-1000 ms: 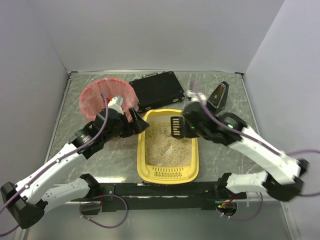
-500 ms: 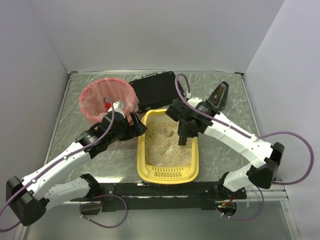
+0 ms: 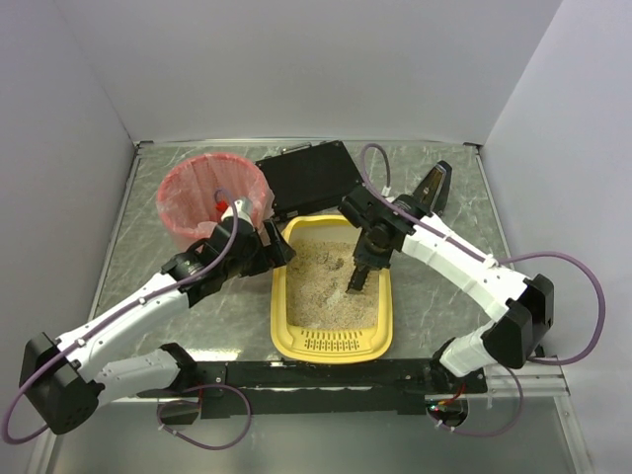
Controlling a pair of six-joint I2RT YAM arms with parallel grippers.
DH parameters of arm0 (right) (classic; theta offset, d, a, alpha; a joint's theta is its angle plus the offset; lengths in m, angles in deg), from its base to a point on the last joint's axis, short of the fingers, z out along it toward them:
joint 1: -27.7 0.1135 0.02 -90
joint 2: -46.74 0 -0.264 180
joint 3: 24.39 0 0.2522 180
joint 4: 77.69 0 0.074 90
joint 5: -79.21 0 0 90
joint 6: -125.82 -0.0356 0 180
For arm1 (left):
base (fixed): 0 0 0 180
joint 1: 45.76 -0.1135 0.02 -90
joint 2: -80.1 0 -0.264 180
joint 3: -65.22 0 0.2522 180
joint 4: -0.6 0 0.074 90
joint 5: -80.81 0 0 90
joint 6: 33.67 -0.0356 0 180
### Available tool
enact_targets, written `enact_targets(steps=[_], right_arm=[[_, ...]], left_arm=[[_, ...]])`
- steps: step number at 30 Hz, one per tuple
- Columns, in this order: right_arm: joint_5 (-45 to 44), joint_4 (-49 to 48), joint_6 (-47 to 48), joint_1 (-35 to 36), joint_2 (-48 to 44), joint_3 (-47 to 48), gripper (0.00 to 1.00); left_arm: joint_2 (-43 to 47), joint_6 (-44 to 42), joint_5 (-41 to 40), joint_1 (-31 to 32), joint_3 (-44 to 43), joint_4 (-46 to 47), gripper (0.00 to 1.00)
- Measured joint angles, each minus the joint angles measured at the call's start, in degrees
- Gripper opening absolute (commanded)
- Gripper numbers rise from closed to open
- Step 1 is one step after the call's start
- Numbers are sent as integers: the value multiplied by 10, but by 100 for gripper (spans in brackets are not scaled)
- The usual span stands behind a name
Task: Clean the litter box
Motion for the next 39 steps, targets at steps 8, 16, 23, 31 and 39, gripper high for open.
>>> enact_targets(steps=[8,16,23,31,39], right_arm=[[26,-83,-34,-17,-29,-63,0],[31,-159,-79,-18,-49,-110,0],[31,-208,-104,-18,-43,-138,0],[45,-331,-91,-17,-57,-210,0],[43,-442,-59,7,-66,-267,0]], left_arm=[[-27,-5,0,0,7,20,97],[-41,-5,-2,0,19,35,97],[-64,-5,-3,0,19,34,97],[-81,-3,3,1,20,54,97],[-104,0,9,1,20,65,98]])
